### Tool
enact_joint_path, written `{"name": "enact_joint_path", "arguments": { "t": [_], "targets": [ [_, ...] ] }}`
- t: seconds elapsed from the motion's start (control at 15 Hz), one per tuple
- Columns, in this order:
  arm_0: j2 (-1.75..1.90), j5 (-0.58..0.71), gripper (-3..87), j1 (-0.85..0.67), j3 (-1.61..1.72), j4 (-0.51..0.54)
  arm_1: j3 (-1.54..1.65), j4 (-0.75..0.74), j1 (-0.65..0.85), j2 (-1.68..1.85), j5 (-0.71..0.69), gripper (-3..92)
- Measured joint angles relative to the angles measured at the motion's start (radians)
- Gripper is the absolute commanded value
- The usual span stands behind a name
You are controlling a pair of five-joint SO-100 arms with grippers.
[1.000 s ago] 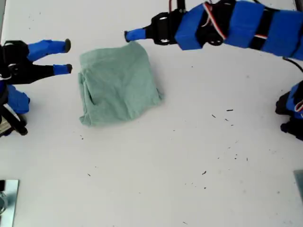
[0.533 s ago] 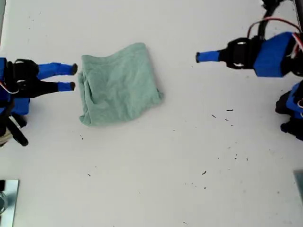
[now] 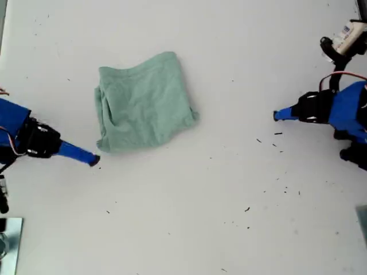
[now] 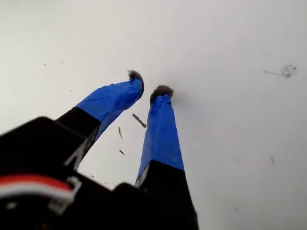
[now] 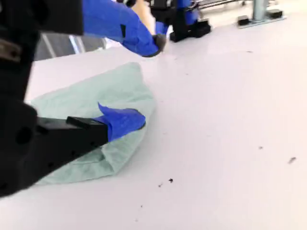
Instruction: Fold t shirt
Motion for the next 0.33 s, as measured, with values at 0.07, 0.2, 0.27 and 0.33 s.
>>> {"name": "enact_joint_path", "arguments": {
  "t": [0.07, 0.2, 0.27, 0.33],
  "targets": [
    [0.0, 0.0, 20.1, 0.06, 0.0, 0.0, 0.0, 0.005, 0.003, 0.002, -0.149, 6.0],
    [0.0, 0.0, 20.1, 0.17, 0.0, 0.0, 0.0, 0.005, 0.008, 0.002, -0.322, 6.0],
    [0.0, 0.0, 20.1, 0.202, 0.0, 0.0, 0.0, 0.006, 0.009, 0.002, -0.336, 6.0],
    [0.0, 0.0, 20.1, 0.242, 0.0, 0.0, 0.0, 0.006, 0.012, 0.002, -0.341, 6.0]
  ]
}}
